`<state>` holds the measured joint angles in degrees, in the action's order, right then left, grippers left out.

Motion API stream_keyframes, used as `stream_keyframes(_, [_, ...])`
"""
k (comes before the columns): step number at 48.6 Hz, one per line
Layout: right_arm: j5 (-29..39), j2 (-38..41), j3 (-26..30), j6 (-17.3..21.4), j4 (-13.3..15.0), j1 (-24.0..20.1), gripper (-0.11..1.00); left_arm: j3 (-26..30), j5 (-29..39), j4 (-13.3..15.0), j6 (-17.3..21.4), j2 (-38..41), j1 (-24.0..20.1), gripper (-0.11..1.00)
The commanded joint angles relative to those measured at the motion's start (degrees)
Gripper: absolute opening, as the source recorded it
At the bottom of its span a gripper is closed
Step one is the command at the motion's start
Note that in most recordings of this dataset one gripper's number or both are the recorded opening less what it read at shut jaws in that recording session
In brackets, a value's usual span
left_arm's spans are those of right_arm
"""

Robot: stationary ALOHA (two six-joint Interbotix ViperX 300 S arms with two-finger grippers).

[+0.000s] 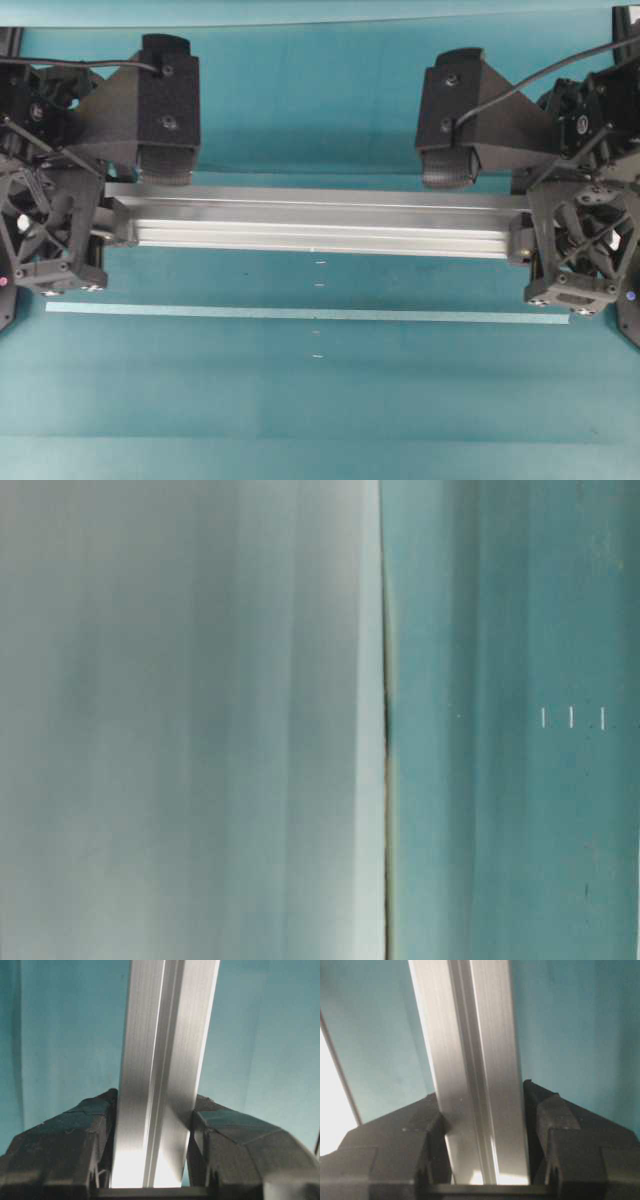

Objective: Lift the metal rail with both hands and move it towards you.
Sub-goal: 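Carry the rail back and lower it toward the table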

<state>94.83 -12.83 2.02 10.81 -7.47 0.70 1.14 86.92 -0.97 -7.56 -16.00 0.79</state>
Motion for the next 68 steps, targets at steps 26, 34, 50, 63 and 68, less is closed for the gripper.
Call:
stream_keyframes(26, [-22.59, -0.18, -23.47, -2.11, 1.05, 1.85, 0.37, -21.53, -19.95, -0.53, -0.62, 0.09, -1.23, 0.3])
stream_keyframes(34, [-29.79, 0.35, -29.09, -2.99, 1.05, 1.85, 0.37, -27.16, -25.31, -0.53, -0.79, 1.32, -1.58, 0.3])
stream_keyframes(50, [-42.36, 2.55, -37.27, -4.04, 1.14, 1.93, 0.37, -34.1, -35.16, -0.53, -1.23, 4.57, -2.9, 0.3])
stream_keyframes(63, [-47.55, 5.89, -39.99, -5.19, 1.14, 1.76, 0.37, -36.47, -40.96, -0.53, -1.49, 7.65, -3.16, 0.3])
stream_keyframes(68, [-50.36, 7.21, -40.78, -5.27, 1.14, 1.49, 0.37, -38.32, -43.33, -0.53, -1.58, 8.96, -3.08, 0.3])
